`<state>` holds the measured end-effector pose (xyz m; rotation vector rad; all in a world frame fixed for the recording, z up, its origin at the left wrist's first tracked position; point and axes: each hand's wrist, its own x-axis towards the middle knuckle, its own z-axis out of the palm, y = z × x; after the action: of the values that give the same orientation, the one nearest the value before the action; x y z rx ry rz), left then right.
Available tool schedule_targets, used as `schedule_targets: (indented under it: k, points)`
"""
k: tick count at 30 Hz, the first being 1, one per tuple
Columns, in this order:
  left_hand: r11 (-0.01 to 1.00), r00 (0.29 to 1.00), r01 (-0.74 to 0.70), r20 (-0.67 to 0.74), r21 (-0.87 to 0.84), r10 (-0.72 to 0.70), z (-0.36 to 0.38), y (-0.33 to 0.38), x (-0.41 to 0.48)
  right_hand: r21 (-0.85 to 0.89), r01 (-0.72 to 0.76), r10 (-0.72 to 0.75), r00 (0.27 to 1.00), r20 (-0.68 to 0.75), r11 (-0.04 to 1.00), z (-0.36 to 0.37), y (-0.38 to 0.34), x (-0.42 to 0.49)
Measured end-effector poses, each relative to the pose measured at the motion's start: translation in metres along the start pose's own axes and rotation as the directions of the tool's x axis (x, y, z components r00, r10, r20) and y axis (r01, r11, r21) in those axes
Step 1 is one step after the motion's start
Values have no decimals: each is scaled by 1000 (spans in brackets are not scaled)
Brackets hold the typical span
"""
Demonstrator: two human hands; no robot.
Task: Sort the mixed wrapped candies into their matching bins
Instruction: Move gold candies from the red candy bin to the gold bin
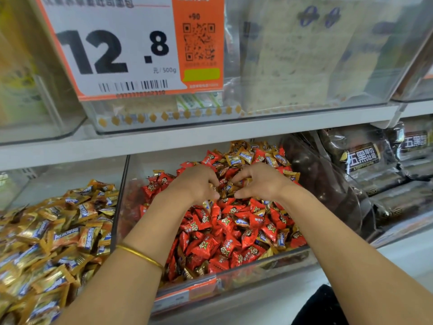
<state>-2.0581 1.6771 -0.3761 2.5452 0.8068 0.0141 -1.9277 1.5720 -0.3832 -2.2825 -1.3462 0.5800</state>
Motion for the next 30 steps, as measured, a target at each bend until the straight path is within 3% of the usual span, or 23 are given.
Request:
schedule_targets:
  k: [3,10,13,17,30]
  points:
    - [993,999,-9,37,114,5,5,0,1,-168,31,-27,999,26,985,5,-2,4]
    - [993,994,-18,-102,113,29,6,-4,5,-343,7,-57,989,-136,939,17,-4,8]
    - [994,993,-82,-75,67,87,5,-5,4,-319,13,-68,984,-163,948,20,-2,9]
    - [984,993,-119,25,131,117,10,-2,4,-216,31,-70,982,-174,976,18,2,10]
    - [997,984,-67,-161,42,73,14,-1,8,-111,78,-104,960,-260,991,12,7,-4]
